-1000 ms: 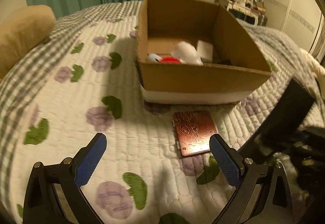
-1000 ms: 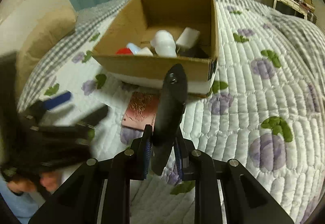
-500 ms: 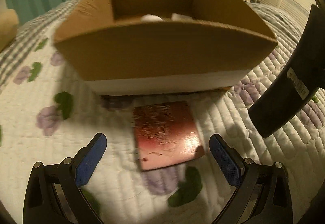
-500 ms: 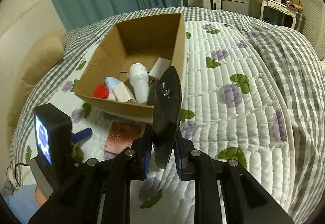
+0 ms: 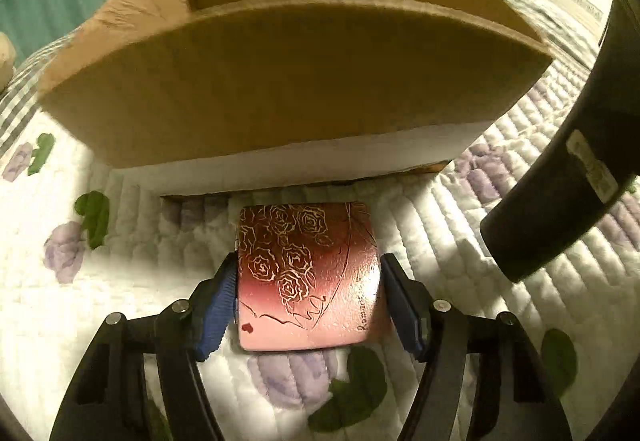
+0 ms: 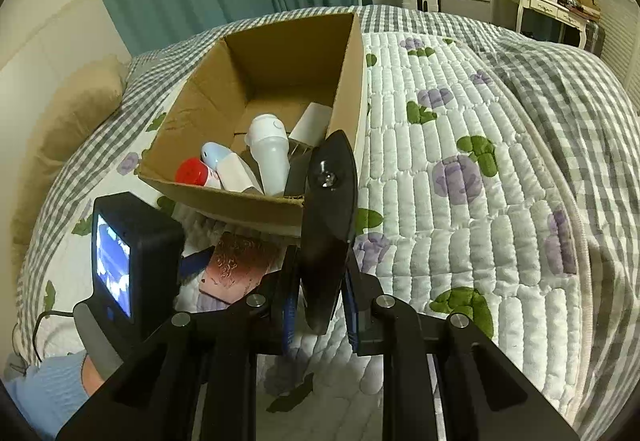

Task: Organize rigid objects
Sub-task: 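Grasp the pink rose-engraved card with the left tool, then lower the card and remote into the box and open both tools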

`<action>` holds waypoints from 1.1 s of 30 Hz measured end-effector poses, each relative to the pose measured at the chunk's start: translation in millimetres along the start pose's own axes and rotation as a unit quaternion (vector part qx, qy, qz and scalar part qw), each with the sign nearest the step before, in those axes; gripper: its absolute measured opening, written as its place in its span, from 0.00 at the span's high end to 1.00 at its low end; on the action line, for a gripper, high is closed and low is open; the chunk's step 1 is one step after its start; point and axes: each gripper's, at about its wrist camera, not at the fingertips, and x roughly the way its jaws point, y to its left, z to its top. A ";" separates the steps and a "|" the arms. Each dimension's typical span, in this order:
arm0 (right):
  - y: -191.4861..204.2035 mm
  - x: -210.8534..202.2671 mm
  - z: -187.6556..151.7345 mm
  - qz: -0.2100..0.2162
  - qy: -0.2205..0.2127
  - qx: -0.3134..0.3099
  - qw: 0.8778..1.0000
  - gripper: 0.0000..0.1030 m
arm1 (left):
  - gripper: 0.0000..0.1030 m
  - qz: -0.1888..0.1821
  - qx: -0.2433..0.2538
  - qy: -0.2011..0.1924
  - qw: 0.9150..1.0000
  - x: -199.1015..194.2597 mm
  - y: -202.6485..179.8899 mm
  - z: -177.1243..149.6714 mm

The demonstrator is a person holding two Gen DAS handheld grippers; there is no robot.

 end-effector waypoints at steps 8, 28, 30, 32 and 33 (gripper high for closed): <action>12.0 -30.9 8.4 -0.008 -0.030 -0.011 0.999 0.82 | 0.33 -0.026 -0.016 -0.055 0.998 -62.1 14.1 -8.1; 65.3 -55.6 128.9 -0.038 -0.081 -0.090 0.992 0.82 | 0.33 -0.012 0.005 -0.164 0.986 -110.7 50.9 119.5; 60.2 -39.9 132.5 -0.039 -0.068 -0.088 0.993 0.82 | 0.32 -0.008 0.002 -0.154 0.988 -93.7 51.9 123.2; 55.0 -24.2 134.5 -0.042 -0.056 -0.085 0.994 0.82 | 0.32 -0.013 -0.008 -0.146 0.989 -77.3 56.6 126.8; 51.7 -18.5 133.7 -0.042 -0.052 -0.084 0.994 0.82 | 0.32 -0.015 -0.013 -0.144 0.989 -69.1 58.8 129.2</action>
